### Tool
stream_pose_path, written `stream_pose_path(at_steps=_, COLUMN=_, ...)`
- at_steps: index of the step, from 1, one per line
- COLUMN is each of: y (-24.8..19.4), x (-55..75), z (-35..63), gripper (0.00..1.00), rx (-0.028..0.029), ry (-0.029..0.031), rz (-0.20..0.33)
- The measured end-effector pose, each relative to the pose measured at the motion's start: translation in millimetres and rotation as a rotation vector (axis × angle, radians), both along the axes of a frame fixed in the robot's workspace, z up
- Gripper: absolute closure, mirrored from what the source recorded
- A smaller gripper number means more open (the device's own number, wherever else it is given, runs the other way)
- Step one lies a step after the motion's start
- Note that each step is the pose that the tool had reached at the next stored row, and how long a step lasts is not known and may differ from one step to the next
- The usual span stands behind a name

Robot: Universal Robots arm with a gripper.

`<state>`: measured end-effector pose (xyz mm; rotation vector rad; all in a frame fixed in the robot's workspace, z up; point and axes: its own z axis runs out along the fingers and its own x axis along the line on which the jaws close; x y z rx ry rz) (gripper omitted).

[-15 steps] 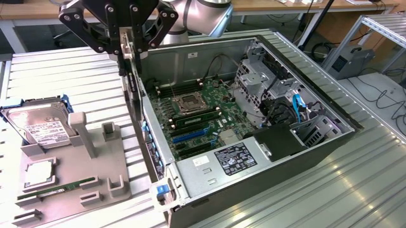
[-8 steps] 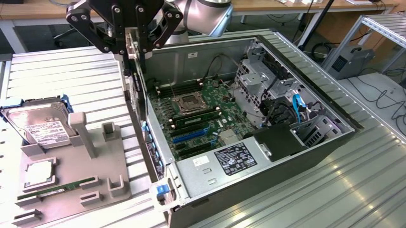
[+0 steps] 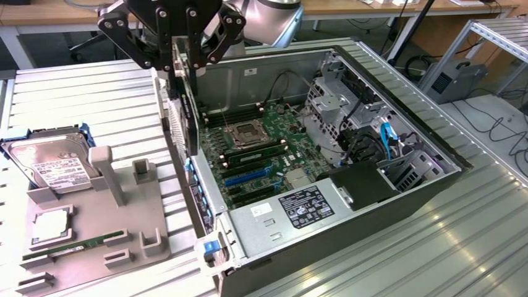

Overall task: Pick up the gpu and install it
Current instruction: 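Pick up the gpu and move the gpu toward the slot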

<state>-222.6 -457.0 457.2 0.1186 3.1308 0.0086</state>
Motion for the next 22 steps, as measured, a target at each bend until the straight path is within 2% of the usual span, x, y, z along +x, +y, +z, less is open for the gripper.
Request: stream_pose_path(at_steps=22, y=0.0, x=13.8, z=-2.1, gripper=0.74, rx=-0.0045, ry=0.0, rz=0.0)
